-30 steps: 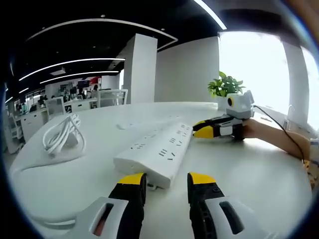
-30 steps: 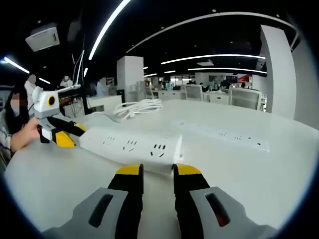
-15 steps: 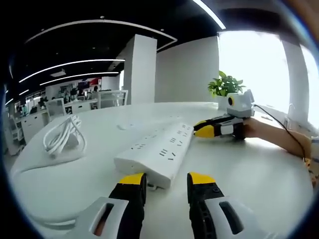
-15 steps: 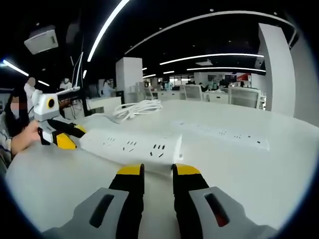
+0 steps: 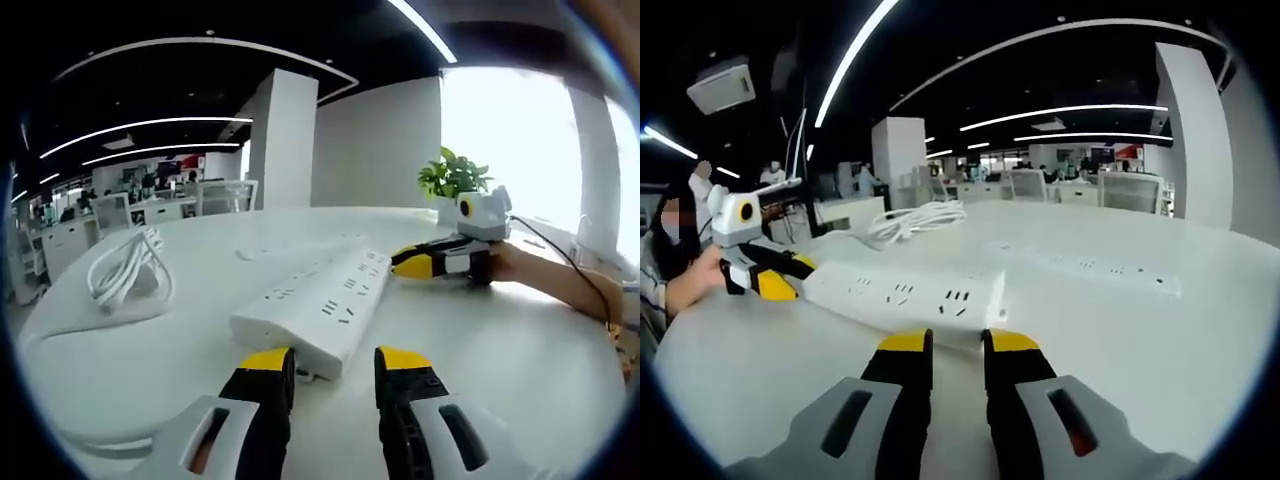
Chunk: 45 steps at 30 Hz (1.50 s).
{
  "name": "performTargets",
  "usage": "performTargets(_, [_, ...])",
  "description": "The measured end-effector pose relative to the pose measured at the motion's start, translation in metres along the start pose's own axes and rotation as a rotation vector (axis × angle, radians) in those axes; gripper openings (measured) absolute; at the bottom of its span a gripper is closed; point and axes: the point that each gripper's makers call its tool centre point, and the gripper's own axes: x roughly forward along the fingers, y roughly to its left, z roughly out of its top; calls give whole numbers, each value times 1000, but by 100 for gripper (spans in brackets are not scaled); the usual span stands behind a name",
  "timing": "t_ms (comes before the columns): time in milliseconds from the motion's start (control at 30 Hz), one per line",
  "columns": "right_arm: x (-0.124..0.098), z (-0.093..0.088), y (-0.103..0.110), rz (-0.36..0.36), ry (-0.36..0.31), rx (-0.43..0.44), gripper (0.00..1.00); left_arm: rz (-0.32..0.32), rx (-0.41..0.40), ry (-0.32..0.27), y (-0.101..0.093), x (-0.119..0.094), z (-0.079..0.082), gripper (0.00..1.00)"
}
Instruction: Straighten the power strip on the desk, plug the charger into it
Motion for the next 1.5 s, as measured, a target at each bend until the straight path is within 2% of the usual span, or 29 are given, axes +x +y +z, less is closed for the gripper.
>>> performTargets(1100, [-14,-2,22,-2,-19,15,19,31,13,55,1,-13,-5,32])
performTargets(1500, [-21,-4,30,-4,-21,17,20,25,-28,50,1,-15,-5,28])
